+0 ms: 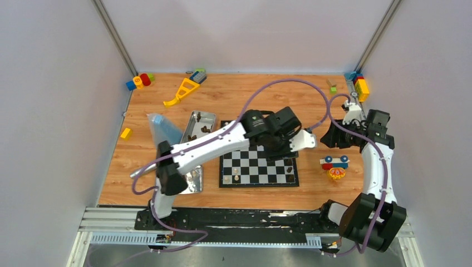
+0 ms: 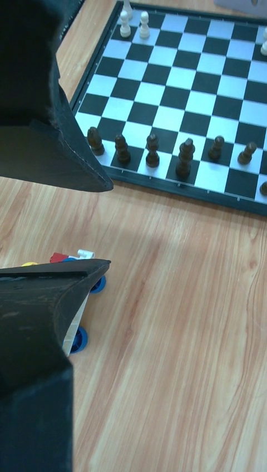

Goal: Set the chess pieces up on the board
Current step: Place the chess piece on the chessboard, then pick up the chess piece from the storage box, then place the chess piece on the chessboard.

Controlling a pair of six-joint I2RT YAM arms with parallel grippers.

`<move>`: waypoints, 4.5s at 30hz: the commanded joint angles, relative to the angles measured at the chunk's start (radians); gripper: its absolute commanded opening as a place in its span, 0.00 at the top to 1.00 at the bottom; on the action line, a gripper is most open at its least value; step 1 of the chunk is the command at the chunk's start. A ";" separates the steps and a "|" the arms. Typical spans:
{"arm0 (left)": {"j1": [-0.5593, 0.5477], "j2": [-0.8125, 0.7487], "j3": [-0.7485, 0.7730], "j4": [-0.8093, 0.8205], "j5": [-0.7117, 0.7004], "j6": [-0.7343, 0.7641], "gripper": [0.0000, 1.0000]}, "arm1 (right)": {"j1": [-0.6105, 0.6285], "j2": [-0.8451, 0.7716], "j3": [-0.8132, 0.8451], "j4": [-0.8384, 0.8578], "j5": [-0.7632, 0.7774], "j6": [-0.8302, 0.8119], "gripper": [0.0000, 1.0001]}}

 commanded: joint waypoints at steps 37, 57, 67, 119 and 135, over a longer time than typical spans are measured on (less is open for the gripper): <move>0.811 -0.128 -0.668 0.158 -0.090 0.701 0.51 | 0.247 0.032 0.001 0.055 -0.035 -0.021 0.52; 0.824 -0.035 -0.688 0.163 -0.237 0.817 0.56 | 0.247 0.031 -0.008 0.054 -0.032 -0.022 0.52; 0.826 -0.051 -0.638 0.099 -0.193 0.778 0.92 | 0.247 0.037 -0.008 0.051 -0.028 -0.025 0.52; -0.076 0.359 0.218 -0.249 -0.069 0.374 0.92 | 0.100 0.081 0.031 0.062 0.149 0.038 0.54; -0.141 0.468 0.299 -0.251 -0.108 0.397 0.90 | 0.098 0.080 0.017 0.052 0.131 0.020 0.54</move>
